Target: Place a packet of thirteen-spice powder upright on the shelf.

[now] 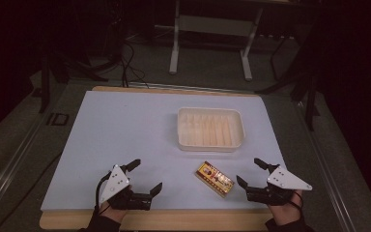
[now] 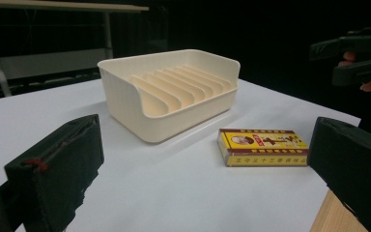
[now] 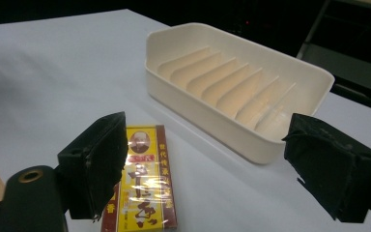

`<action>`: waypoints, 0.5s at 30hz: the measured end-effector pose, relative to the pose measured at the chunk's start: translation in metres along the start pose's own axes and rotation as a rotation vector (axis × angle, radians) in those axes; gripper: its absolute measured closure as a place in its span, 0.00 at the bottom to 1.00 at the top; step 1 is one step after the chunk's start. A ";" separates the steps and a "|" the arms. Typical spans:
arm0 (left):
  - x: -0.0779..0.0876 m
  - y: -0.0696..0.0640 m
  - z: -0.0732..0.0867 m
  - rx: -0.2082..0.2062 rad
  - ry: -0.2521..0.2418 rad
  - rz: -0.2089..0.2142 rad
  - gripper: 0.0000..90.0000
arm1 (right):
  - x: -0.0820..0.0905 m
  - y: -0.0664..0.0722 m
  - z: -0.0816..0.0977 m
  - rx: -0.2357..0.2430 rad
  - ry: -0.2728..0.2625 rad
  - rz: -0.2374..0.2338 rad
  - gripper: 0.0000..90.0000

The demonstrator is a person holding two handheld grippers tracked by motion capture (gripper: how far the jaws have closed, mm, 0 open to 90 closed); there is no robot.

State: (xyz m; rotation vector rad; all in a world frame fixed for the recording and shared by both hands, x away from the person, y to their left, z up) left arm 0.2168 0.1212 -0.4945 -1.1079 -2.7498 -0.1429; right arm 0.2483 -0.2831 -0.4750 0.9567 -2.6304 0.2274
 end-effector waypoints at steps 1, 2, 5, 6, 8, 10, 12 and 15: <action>0.000 0.000 0.000 0.002 -0.002 0.002 0.01 | 0.001 0.001 -0.001 0.003 -0.007 0.004 0.17; 0.000 0.000 0.000 0.003 -0.004 0.003 0.01 | 0.001 0.001 -0.001 0.003 -0.007 0.004 0.17; 0.000 0.001 0.000 0.006 -0.005 0.003 0.01 | 0.002 0.000 -0.002 -0.008 -0.013 0.003 0.17; 0.000 0.001 0.000 0.010 -0.009 -0.002 0.01 | 0.004 -0.001 -0.003 -0.023 -0.022 0.004 0.17; 0.000 0.001 0.000 0.009 -0.007 -0.002 0.01 | 0.005 -0.001 -0.003 -0.027 -0.025 0.002 0.17; 0.000 0.001 0.000 0.012 -0.011 0.000 0.01 | 0.006 0.000 -0.004 -0.039 -0.033 -0.013 0.19; 0.000 0.001 0.000 0.012 -0.010 -0.002 0.01 | 0.006 0.001 -0.005 -0.048 -0.038 -0.022 0.19; 0.000 0.001 0.000 0.015 -0.010 0.002 0.01 | 0.007 0.002 -0.005 -0.044 -0.042 -0.024 0.19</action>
Point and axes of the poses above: each handheld gripper's, and its own axes: x roughly backward along the jaws, z roughly out of its underside, y roughly to its left, the point moved 2 cm from there along -x, roughly forward along the jaws, and after that the axes turned 6 degrees about -x, right-handed, at the moved point
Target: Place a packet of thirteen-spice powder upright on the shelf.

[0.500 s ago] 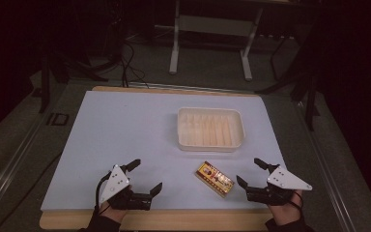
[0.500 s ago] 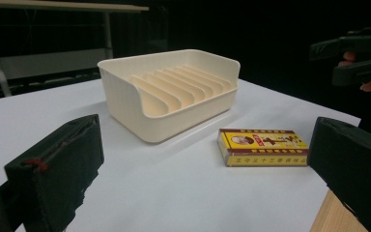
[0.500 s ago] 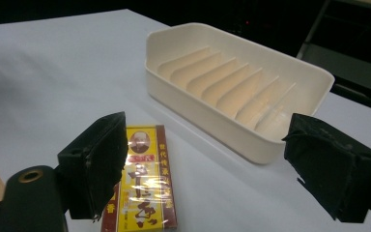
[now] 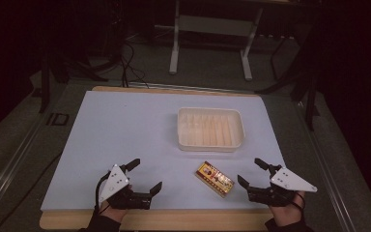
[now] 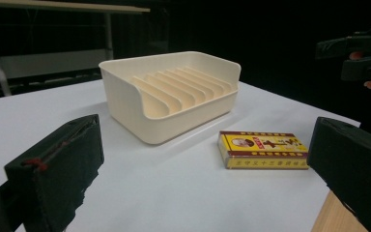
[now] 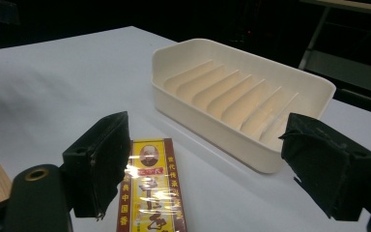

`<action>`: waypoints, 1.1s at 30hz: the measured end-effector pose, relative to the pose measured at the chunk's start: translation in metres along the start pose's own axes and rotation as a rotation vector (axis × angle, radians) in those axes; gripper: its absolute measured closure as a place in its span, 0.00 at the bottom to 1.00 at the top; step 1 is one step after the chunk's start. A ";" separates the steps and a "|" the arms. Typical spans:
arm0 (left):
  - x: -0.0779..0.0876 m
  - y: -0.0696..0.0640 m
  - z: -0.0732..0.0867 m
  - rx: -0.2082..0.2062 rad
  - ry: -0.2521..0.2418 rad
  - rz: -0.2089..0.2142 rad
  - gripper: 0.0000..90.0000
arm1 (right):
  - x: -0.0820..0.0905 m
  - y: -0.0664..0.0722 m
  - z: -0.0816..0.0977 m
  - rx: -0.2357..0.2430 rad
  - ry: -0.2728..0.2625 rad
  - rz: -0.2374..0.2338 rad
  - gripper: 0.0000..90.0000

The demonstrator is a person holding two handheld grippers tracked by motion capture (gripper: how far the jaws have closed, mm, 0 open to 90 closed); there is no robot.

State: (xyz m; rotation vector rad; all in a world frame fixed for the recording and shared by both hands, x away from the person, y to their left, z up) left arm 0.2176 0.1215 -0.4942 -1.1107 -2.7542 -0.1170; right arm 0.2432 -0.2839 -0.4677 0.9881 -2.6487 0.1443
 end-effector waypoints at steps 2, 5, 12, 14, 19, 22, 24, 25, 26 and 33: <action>0.000 0.000 0.000 -0.001 0.000 0.004 0.01 | 0.000 0.000 -0.001 -0.004 -0.003 -0.010 0.20; 0.000 -0.001 0.000 0.001 -0.001 0.006 0.01 | 0.000 -0.001 -0.002 0.016 -0.010 -0.040 0.22; -0.001 -0.002 0.000 0.001 -0.002 0.015 0.01 | 0.003 0.003 -0.012 0.043 -0.040 -0.058 0.22; -0.001 -0.002 0.000 0.003 -0.002 0.018 0.01 | 0.001 0.005 -0.015 0.036 -0.008 -0.061 0.22; -0.002 -0.002 0.001 0.008 0.006 0.020 0.01 | -0.006 0.008 -0.019 0.048 0.042 -0.060 0.14; -0.003 -0.001 0.001 0.011 0.010 0.024 0.01 | -0.009 0.006 -0.021 0.041 0.055 -0.075 0.13; -0.003 -0.001 0.001 0.016 0.010 0.025 0.01 | -0.011 0.006 -0.024 0.065 0.062 -0.074 0.13; -0.003 -0.001 0.001 0.018 0.009 0.026 0.01 | -0.012 0.006 -0.025 0.078 0.056 -0.070 0.13; -0.003 -0.001 0.001 0.021 0.008 0.026 0.01 | -0.013 0.006 -0.027 0.089 0.047 -0.073 0.13; -0.003 -0.002 0.001 0.022 0.010 0.032 0.01 | -0.023 0.011 -0.036 0.097 0.075 -0.103 0.15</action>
Point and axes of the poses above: each handheld gripper's, and its own axes: x roughly backward along the jaws, z roughly out of its underside, y roughly to its left, the point moved 2 cm from there along -x, roughly forward along the jaws, and after that the axes turned 6 degrees about -x, right-handed, at the moved point
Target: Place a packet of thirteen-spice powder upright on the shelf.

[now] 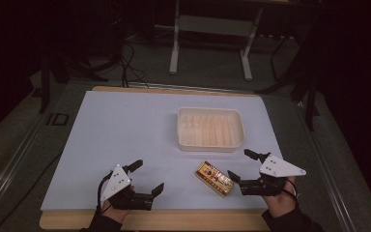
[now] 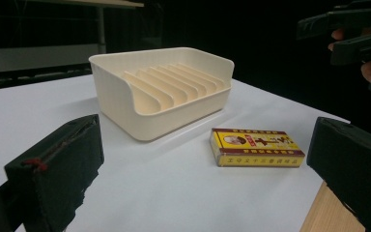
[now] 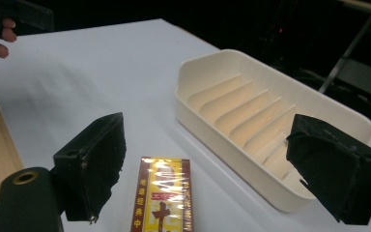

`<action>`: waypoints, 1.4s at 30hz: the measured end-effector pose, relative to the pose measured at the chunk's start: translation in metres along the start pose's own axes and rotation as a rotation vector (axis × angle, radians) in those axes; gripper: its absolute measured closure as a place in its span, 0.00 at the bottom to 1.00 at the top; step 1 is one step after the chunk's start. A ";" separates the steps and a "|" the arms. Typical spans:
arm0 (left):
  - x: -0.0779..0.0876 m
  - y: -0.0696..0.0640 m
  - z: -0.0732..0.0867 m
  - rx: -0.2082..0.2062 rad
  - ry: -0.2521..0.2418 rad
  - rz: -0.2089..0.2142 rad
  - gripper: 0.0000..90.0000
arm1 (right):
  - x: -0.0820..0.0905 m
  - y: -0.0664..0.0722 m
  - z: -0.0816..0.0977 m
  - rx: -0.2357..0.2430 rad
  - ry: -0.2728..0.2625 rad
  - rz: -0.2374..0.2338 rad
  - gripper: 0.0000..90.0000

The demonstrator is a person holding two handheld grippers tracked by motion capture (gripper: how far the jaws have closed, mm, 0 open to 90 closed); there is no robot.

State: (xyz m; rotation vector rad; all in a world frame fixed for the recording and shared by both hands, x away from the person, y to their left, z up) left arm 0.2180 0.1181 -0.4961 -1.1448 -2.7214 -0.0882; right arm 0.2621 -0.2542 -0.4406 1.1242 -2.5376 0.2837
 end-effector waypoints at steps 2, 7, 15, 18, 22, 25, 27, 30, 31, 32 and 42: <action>0.000 0.000 0.000 0.011 -0.006 0.009 0.01 | -0.004 0.001 -0.003 -0.018 0.011 -0.015 0.15; -0.001 0.000 0.000 0.011 -0.003 0.009 0.01 | -0.015 0.004 -0.005 -0.048 0.044 -0.047 0.13; -0.002 0.001 0.001 0.029 0.002 0.023 0.01 | -0.037 0.003 -0.001 -0.078 0.108 -0.100 0.13; -0.002 0.000 0.001 0.024 0.008 0.023 0.01 | -0.046 0.005 0.002 -0.070 0.133 -0.090 0.12; -0.003 -0.001 0.002 0.016 0.015 0.029 0.01 | -0.057 0.009 0.006 -0.049 0.157 -0.079 0.12; -0.004 -0.002 0.002 0.010 0.026 0.031 0.01 | -0.064 0.010 0.011 -0.052 0.168 -0.091 0.12; -0.004 -0.003 0.002 0.005 0.029 0.031 0.01 | -0.069 0.011 0.017 -0.048 0.198 -0.091 0.12; -0.004 -0.003 0.002 0.002 0.027 0.032 0.01 | -0.075 0.013 0.027 -0.058 0.215 -0.089 0.13; -0.004 -0.003 0.002 0.001 0.028 0.032 0.01 | -0.077 0.013 0.029 -0.055 0.218 -0.085 0.14; -0.004 -0.003 0.002 0.001 0.028 0.033 0.01 | -0.078 0.013 0.032 -0.055 0.228 -0.096 0.14; -0.004 -0.003 0.002 0.004 0.026 0.036 0.01 | -0.090 0.011 0.050 -0.024 0.291 -0.070 0.15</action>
Point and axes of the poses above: each handheld gripper's, and its own axes: x roughly backward along the jaws, z roughly out of its underside, y roughly to its left, the point moved 2 cm from there along -x, roughly forward along the jaws, and after that the axes turned 6 degrees about -x, right-handed, at the moved point
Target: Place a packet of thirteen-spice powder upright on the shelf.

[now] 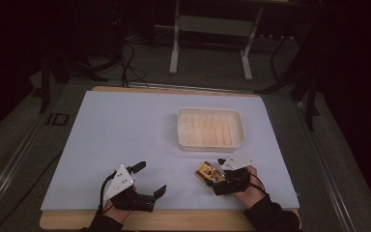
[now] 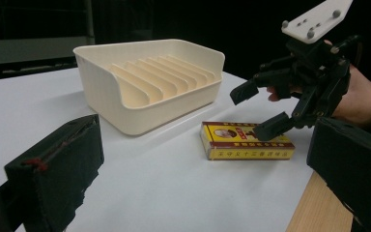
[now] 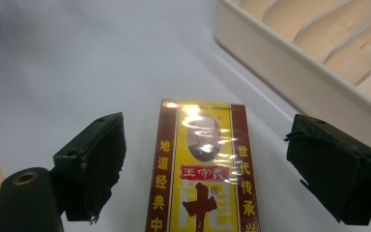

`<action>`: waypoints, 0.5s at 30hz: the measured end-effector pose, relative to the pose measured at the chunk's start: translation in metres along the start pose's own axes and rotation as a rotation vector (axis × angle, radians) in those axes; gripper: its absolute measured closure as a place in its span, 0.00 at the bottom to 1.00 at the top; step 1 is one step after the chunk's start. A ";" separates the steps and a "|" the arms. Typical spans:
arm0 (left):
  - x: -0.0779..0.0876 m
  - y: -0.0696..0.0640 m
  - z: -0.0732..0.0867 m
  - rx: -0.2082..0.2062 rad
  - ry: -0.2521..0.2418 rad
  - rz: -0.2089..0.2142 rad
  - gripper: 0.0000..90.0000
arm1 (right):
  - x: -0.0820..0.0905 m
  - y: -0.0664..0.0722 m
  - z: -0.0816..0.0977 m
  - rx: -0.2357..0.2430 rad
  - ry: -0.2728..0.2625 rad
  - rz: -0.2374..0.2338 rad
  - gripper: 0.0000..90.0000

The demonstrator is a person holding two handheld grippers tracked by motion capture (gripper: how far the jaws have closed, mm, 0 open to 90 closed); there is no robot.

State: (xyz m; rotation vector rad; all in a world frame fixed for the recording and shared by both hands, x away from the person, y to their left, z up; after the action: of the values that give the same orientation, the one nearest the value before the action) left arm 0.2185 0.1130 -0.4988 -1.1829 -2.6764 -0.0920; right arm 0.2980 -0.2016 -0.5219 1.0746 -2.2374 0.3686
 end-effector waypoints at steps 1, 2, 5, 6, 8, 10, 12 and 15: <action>0.000 0.000 0.000 -0.001 0.002 0.001 0.01 | -0.001 -0.001 0.001 -0.001 0.001 0.003 0.16; 0.000 0.000 0.000 -0.001 0.003 0.003 0.01 | -0.002 -0.002 0.002 -0.006 0.012 -0.005 0.16; 0.000 0.000 0.000 -0.002 0.003 0.004 0.01 | -0.006 -0.004 0.005 -0.022 0.031 -0.007 0.17; 0.000 0.000 0.000 -0.004 0.004 0.004 0.01 | -0.007 -0.004 0.005 -0.023 0.040 -0.009 0.17; -0.001 0.000 0.001 -0.008 0.008 0.005 0.01 | -0.010 -0.004 0.007 -0.020 0.057 -0.015 0.19; -0.001 0.000 0.001 -0.008 0.006 0.004 0.01 | -0.013 -0.004 0.009 -0.012 0.075 -0.006 0.20; -0.001 0.001 0.001 -0.006 0.007 0.004 0.01 | -0.016 -0.005 0.012 -0.014 0.097 -0.011 0.22; -0.002 0.000 0.001 -0.009 0.010 0.006 0.01 | -0.019 -0.006 0.015 -0.027 0.120 -0.018 0.25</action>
State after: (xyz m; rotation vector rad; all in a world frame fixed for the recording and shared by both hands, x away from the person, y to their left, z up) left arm 0.2195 0.1121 -0.4998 -1.1894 -2.6666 -0.1085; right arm 0.3054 -0.2015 -0.5453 1.0303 -2.1201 0.3845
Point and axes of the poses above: each handheld gripper's, and its own axes: x roughly backward along the jaws, z roughly out of its underside, y roughly to its left, the point moved 2 cm from there along -x, roughly forward along the jaws, and after that the axes turned 6 degrees about -x, right-handed, at the moved point
